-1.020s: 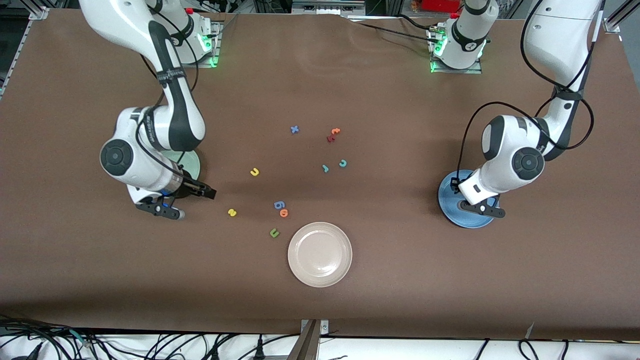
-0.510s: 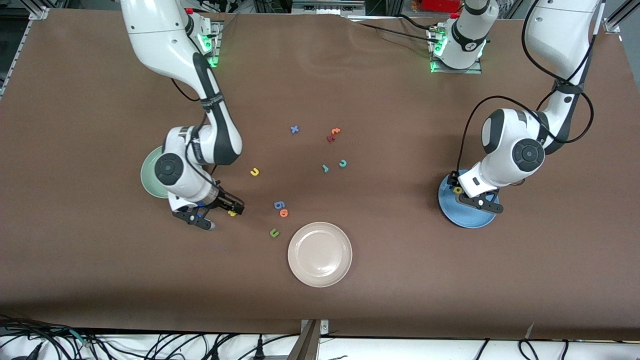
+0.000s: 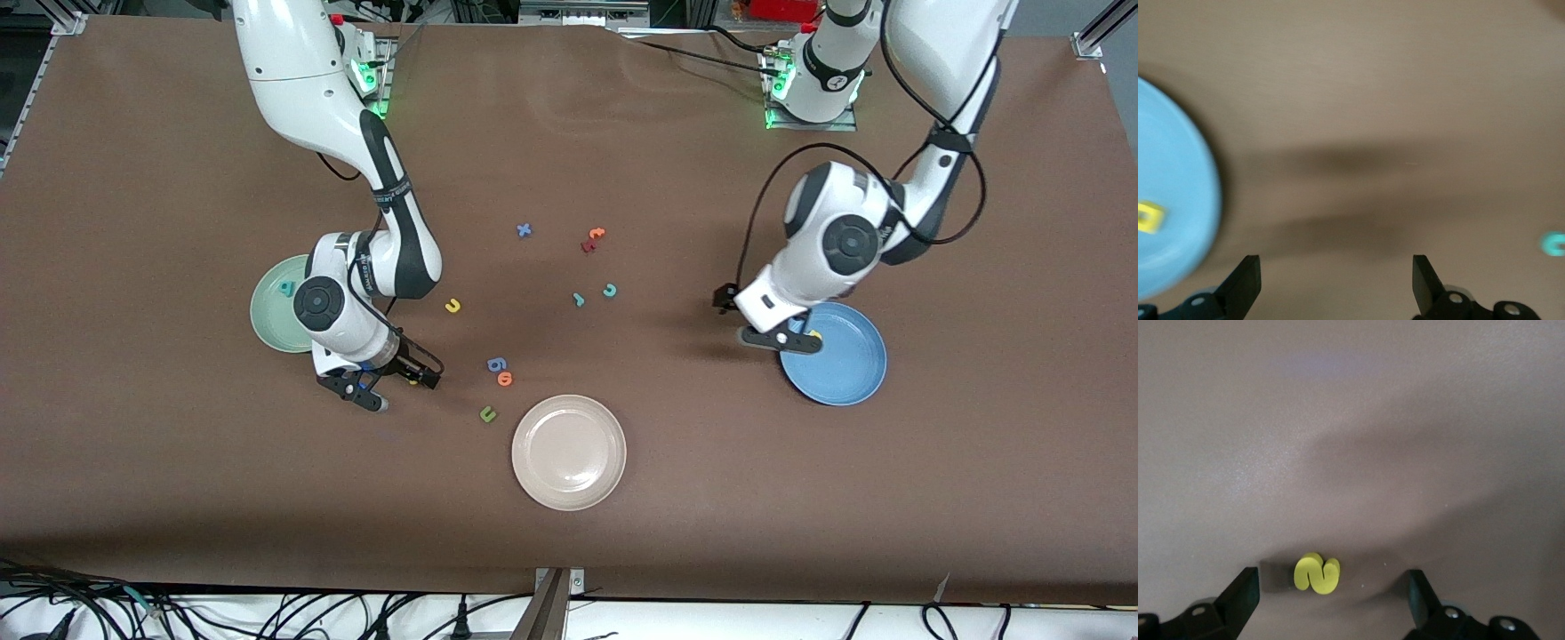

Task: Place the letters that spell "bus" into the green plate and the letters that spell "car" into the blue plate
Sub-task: 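Grasp yellow 2 with the right gripper while the left gripper grasps teal c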

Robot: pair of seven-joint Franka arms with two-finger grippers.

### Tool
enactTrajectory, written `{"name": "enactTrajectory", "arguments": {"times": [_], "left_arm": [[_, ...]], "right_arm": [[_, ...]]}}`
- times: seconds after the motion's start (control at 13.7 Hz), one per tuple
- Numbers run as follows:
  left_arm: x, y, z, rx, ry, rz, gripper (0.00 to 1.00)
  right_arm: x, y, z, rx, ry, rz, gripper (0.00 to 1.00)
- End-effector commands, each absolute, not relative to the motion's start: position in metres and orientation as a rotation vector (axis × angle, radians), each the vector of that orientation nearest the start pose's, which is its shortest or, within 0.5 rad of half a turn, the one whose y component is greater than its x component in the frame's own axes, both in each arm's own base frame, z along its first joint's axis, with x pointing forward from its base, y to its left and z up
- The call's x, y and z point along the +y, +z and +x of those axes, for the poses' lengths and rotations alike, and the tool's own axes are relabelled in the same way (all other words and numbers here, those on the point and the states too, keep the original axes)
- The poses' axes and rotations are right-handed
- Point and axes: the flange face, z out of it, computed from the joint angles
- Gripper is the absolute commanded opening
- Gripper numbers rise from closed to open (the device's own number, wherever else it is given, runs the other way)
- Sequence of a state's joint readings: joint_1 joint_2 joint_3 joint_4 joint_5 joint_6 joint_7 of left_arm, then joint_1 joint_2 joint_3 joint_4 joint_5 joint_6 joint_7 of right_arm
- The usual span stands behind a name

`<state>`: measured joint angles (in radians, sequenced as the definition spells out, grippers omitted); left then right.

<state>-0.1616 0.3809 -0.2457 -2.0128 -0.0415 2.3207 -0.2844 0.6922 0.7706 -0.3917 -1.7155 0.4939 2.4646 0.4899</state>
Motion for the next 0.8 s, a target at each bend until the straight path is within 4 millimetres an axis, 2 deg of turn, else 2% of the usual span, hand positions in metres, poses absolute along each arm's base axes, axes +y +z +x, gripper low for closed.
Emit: {"name": "enactTrajectory", "arguments": {"times": [0.0, 0.07, 0.22, 0.29, 0.58, 0.66, 0.73], "left_arm": [[-0.296, 0.268, 0.535, 0.014, 0.182, -3.228, 1.00], [-0.317, 0.265, 0.534, -0.013, 0.183, -3.231, 1.00], [-0.353, 0.260, 0.531, -0.052, 0.180, -3.237, 1.00], [-0.370, 0.257, 0.523, -0.081, 0.184, -3.230, 1.00], [-0.405, 0.257, 0.500, 0.021, 0.125, -3.196, 1.00], [-0.422, 0.248, 0.487, 0.012, 0.138, -3.186, 1.00], [-0.433, 0.241, 0.487, 0.017, 0.138, -3.185, 1.00]], "right_arm": [[0.224, 0.171, 0.642, 0.750, -0.092, -2.960, 0.98], [0.223, 0.172, 0.643, 0.753, -0.101, -2.957, 0.95], [0.217, 0.169, 0.644, 0.765, -0.097, -2.957, 0.95], [0.216, 0.166, 0.644, 0.777, -0.090, -2.952, 0.94], [0.216, 0.165, 0.644, 0.786, -0.086, -2.944, 0.73], [0.216, 0.165, 0.644, 0.787, -0.085, -2.943, 0.71], [0.216, 0.165, 0.644, 0.789, -0.085, -2.942, 0.70]]}}
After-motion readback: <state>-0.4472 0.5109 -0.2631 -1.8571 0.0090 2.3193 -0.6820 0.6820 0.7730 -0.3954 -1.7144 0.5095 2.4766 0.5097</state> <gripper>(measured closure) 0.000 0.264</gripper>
